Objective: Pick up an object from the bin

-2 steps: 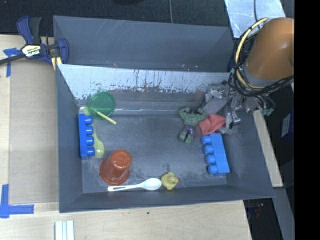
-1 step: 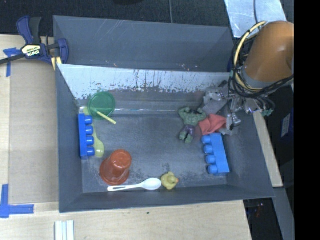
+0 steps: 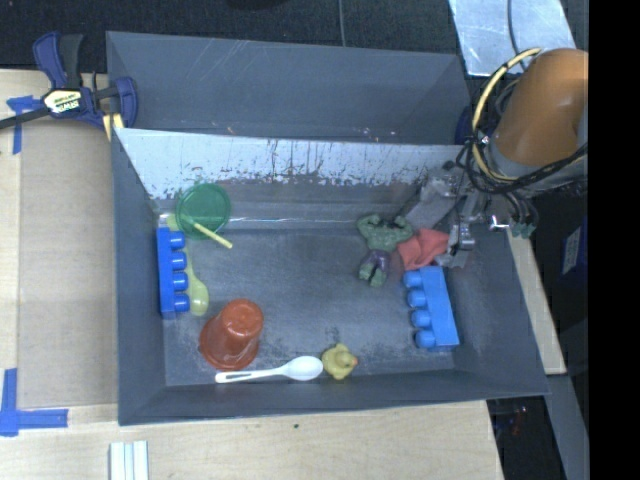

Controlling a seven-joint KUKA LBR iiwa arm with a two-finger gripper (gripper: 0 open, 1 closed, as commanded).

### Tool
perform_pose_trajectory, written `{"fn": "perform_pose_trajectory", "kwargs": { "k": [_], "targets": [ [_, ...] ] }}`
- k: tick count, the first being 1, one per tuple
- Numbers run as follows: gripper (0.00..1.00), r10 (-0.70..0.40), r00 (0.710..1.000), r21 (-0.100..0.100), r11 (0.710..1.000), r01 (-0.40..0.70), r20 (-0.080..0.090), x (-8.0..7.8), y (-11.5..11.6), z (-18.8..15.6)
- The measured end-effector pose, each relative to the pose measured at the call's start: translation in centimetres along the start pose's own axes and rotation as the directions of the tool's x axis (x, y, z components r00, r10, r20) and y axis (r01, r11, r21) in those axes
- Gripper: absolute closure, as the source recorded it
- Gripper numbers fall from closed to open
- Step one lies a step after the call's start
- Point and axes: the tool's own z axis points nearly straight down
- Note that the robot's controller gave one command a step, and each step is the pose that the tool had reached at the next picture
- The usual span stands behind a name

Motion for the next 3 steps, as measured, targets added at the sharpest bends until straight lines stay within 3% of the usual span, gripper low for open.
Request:
{"fn": "perform_pose_trajectory", "kwargs": {
  "k": [1, 2, 3],
  "targets": [
    [0.0, -0.239, 0.971, 0.001, 0.971, 0.239, 0.013, -0.69, 0.5, 5.63],
    [1.0, 0.056, 0.998, -0.006, 0.998, -0.056, 0.011, -0.08, 0.15, 6.14],
    [1.0, 0.055, 0.998, -0.006, 0.998, -0.055, 0.011, -0.09, 0.15, 6.13]
  ]
}}
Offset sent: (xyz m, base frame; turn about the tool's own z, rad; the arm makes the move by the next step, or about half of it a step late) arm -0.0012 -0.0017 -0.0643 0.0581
